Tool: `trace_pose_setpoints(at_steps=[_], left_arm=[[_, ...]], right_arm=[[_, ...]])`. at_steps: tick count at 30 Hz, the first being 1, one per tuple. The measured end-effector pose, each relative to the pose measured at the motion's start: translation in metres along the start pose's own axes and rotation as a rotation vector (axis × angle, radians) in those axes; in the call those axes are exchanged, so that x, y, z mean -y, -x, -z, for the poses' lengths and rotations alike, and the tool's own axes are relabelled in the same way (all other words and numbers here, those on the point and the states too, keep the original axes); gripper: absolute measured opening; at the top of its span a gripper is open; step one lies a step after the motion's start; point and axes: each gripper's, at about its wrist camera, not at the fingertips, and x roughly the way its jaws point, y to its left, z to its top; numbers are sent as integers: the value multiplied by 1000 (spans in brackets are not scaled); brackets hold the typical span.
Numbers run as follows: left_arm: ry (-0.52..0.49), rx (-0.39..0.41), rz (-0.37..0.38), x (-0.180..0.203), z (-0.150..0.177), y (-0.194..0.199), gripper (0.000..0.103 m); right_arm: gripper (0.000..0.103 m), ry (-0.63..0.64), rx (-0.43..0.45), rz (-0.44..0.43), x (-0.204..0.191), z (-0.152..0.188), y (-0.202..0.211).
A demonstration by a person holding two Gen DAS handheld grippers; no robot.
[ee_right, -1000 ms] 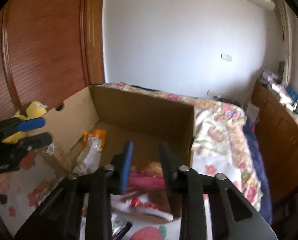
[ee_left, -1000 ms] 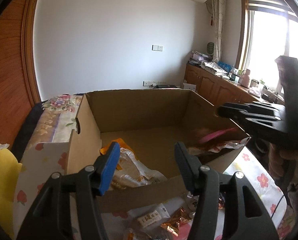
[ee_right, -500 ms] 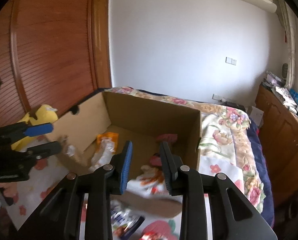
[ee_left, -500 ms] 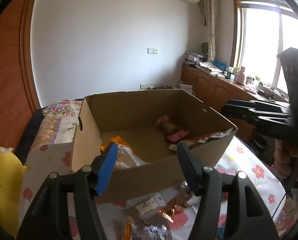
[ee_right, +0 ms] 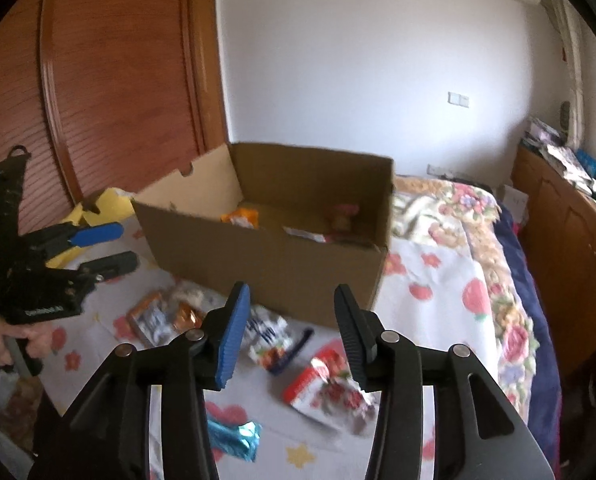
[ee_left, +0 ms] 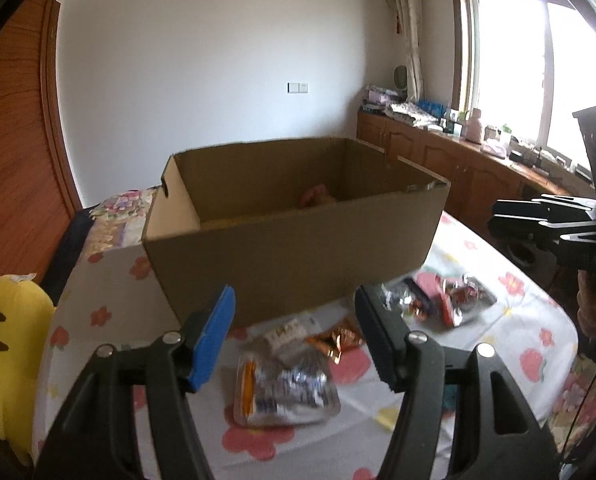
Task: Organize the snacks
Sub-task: 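Open both grippers to drop the packets into the box, then withdraw, then lower the left gripper to the clear tray packet while the right gripper approaches the white-and-red pouch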
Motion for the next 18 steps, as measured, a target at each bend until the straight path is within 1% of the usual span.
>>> trace_pose_setpoints(at_steps=[2,8,13,18], left_arm=[[3,-10,-4,-1,8,-1,63],[26,-57,-2,-5,28,-11,63],[16,-88,-6,-2,39,-21,63],[11,-104,-12,-2,46,-26,63]], right_arm=[[49,-9,-17,2,4,8,-1],[56,-10,-52,46,14,33,-11],[57,-24,-104,59,26,44,-32],[57,-47,-157,29,38,49,-52]])
